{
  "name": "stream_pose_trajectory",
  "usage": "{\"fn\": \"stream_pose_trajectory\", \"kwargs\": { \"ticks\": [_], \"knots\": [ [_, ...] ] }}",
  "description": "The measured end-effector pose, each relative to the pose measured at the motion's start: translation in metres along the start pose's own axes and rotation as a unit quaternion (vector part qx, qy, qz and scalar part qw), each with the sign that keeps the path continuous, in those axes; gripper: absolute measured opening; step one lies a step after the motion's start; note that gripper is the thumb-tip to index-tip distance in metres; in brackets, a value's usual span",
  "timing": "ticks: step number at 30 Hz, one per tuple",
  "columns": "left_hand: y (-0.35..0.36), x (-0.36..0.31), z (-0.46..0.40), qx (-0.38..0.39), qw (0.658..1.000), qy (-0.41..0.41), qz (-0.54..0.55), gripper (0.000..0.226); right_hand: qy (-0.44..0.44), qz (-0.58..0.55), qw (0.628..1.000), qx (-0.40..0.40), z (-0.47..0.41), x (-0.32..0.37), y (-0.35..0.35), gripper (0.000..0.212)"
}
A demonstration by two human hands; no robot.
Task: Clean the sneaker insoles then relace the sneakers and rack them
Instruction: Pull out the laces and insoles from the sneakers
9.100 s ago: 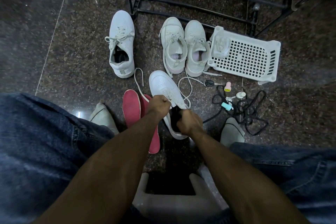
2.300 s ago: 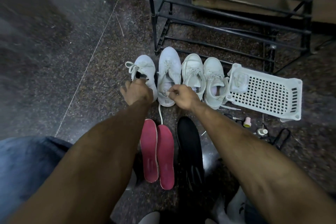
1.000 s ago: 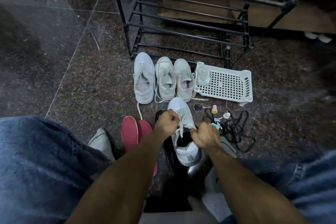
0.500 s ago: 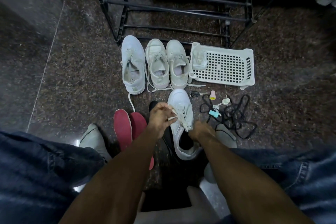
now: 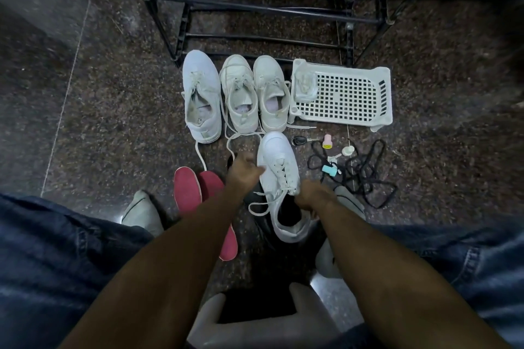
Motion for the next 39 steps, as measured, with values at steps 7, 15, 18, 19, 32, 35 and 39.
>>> {"fn": "stream_pose_trajectory", "kwargs": {
  "ticks": [7,15,18,19,32,35,39],
  "knots": [
    [0.05,0.018,0.032,0.09,0.95,0.12,-0.272,0.02,-0.009,0.003,1.0,0.013,-0.001,-0.01,-0.014,0.03],
    [0.053,0.009,0.025,0.075,0.971,0.137,-0.183,0.009,-0.007,0.016,1.0,0.008,-0.006,-0.013,-0.01,0.031],
    [0.057,0.013,0.022,0.081,0.988,0.054,-0.121,0.01,-0.012,0.024,1.0,-0.003,-0.007,-0.014,-0.006,0.028],
    [0.059,0.015,0.022,0.098,0.981,0.054,-0.159,0.014,-0.011,0.029,0.999,-0.008,-0.008,-0.015,-0.004,0.034],
    [0.068,0.004,0.032,0.187,0.925,0.103,-0.315,0.014,-0.201,-0.016,0.976,-0.084,-0.005,-0.004,-0.012,0.019],
    [0.07,0.001,0.037,0.246,0.869,0.117,-0.412,0.015,-0.211,-0.014,0.976,-0.055,-0.006,0.0,-0.014,0.019],
    [0.061,0.017,0.031,0.268,0.86,0.054,-0.431,0.03,-0.146,-0.174,0.973,0.036,-0.006,-0.006,-0.028,0.028]
  ]
}}
Point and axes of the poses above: each hand's wrist, its own z-axis away from the middle knuckle, its own y-axis out of the palm, x = y × z, the point moved 5 cm from there along -z, towards the middle knuckle, and after that the axes turned 2 degrees about -z, right-handed, at the moved point
